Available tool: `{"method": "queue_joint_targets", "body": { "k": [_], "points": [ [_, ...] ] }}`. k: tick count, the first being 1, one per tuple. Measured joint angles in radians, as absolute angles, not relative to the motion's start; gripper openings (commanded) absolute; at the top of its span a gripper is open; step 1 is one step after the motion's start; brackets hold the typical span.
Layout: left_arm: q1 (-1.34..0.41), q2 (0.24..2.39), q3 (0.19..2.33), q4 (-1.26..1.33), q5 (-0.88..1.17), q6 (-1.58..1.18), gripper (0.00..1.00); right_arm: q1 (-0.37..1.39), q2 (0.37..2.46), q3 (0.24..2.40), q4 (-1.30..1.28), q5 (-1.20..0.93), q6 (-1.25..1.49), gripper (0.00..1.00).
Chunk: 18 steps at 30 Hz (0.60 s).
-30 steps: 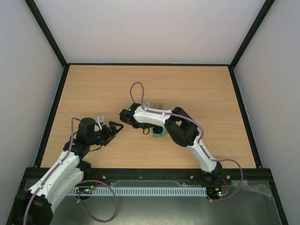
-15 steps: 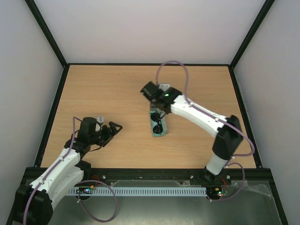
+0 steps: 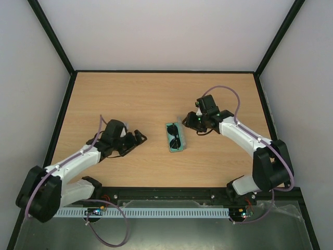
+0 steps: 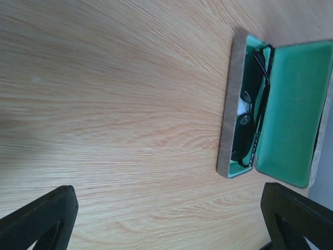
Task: Organize the sunglasses
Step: Close the sunglasses case at the center of the board.
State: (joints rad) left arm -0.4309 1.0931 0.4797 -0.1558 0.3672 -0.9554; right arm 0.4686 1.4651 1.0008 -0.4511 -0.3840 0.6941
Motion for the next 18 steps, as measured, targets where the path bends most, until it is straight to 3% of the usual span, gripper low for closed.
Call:
{"method": "queue_joint_targets", "body": {
  "k": [4, 7, 11, 16, 18],
  "points": [
    [-0.524, 1.165, 0.501, -0.099, 0.334, -0.984, 0.99, 0.422, 1.409, 0.928, -0.362, -0.504, 0.685, 0.32],
    [-0.576, 1.209, 0.503, -0.069, 0.319, -1.013, 0.94, 0.385, 1.365, 0.872, -0.311, -0.568, 0.682, 0.30],
    [-0.624, 1.270, 0.505, -0.037, 0.302, -1.048, 0.84, 0.346, 1.333, 0.812, -0.270, -0.615, 0.683, 0.30],
    [-0.644, 1.322, 0.515, -0.008, 0.290, -1.070, 0.59, 0.338, 1.326, 0.776, -0.242, -0.646, 0.684, 0.30],
    [-0.649, 1.343, 0.528, 0.000, 0.285, -1.076, 0.55, 0.337, 1.324, 0.774, -0.237, -0.654, 0.683, 0.29]
  ]
}}
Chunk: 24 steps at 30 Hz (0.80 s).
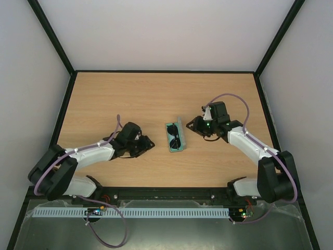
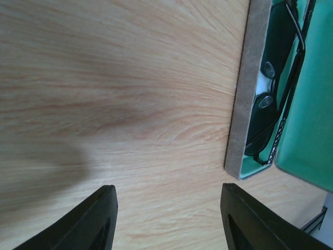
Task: Organize the sunglasses
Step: Close the sunglasses case at the center of the board.
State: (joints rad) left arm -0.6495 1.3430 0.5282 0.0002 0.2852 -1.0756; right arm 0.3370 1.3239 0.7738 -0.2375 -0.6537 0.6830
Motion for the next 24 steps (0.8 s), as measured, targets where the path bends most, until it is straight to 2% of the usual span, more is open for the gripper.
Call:
{"method": "queue_joint_targets", "body": {
  "k": [2, 7, 16, 24],
  "points": [
    [-0.655, 1.367, 0.545, 0.014, 0.281, -1.082, 0.50, 0.333, 1.322, 0.773, -0.231, -0.660, 0.681, 0.29],
    [-0.672, 1.451, 0.600, 0.047, 0.278, -1.081, 0.29, 0.307, 1.322, 0.767, -0.221, -0.675, 0.676, 0.25],
    [-0.676, 1.568, 0.677, 0.079, 0.280, -1.070, 0.27, 0.288, 1.349, 0.765, -0.212, -0.680, 0.667, 0.24],
    [-0.676, 1.629, 0.695, 0.100, 0.288, -1.063, 0.17, 0.280, 1.380, 0.765, -0.209, -0.682, 0.658, 0.24]
  ]
}}
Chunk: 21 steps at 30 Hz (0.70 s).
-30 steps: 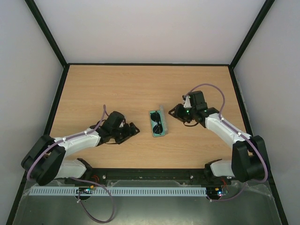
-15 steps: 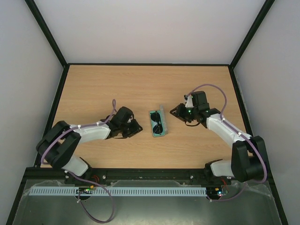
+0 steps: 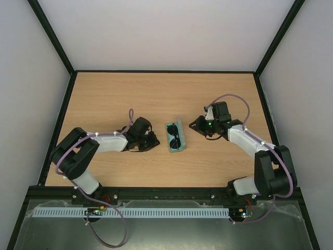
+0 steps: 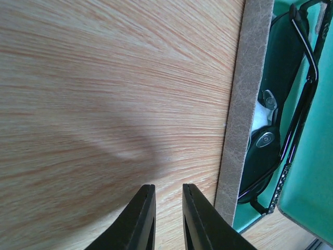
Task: Organize the sunglasses
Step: Close the sunglasses case at the center of the board.
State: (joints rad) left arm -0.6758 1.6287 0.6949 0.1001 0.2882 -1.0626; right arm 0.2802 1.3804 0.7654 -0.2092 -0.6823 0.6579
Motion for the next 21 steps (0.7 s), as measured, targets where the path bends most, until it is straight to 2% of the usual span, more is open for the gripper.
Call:
{"method": "queue_joint_targets", "body": {
  "k": [6, 13, 21],
  "points": [
    [-0.676, 1.635, 0.695, 0.108, 0.291, -1.062, 0.14, 0.274, 1.386, 0.765, -0.204, -0.683, 0.656, 0.23],
    [-0.676, 1.640, 0.696, 0.117, 0.292, -1.062, 0.02, 0.274, 1.388, 0.765, -0.204, -0.683, 0.654, 0.23],
    [-0.676, 1.670, 0.707, 0.132, 0.292, -1.063, 0.02, 0.274, 1.388, 0.765, -0.204, -0.683, 0.654, 0.20]
  ]
}}
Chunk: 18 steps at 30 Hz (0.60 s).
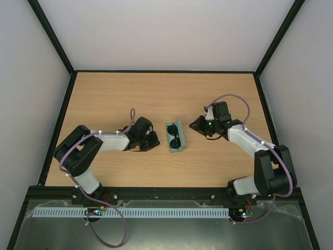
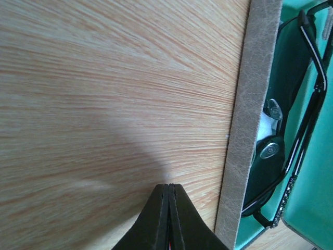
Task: Organize the sunglasses
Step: Close the sunglasses case at the center of the board.
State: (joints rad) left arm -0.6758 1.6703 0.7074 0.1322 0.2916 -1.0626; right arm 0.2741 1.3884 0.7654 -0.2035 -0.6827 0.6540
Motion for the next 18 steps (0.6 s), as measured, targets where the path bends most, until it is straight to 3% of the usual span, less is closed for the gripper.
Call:
{"method": "queue_joint_targets", "body": {
  "k": [18],
  "points": [
    [-0.676, 1.816, 0.839, 0.181, 0.317, -1.064, 0.02, 0.301, 1.485, 0.740, -0.117, -0.746, 0.668, 0.16]
  ]
}}
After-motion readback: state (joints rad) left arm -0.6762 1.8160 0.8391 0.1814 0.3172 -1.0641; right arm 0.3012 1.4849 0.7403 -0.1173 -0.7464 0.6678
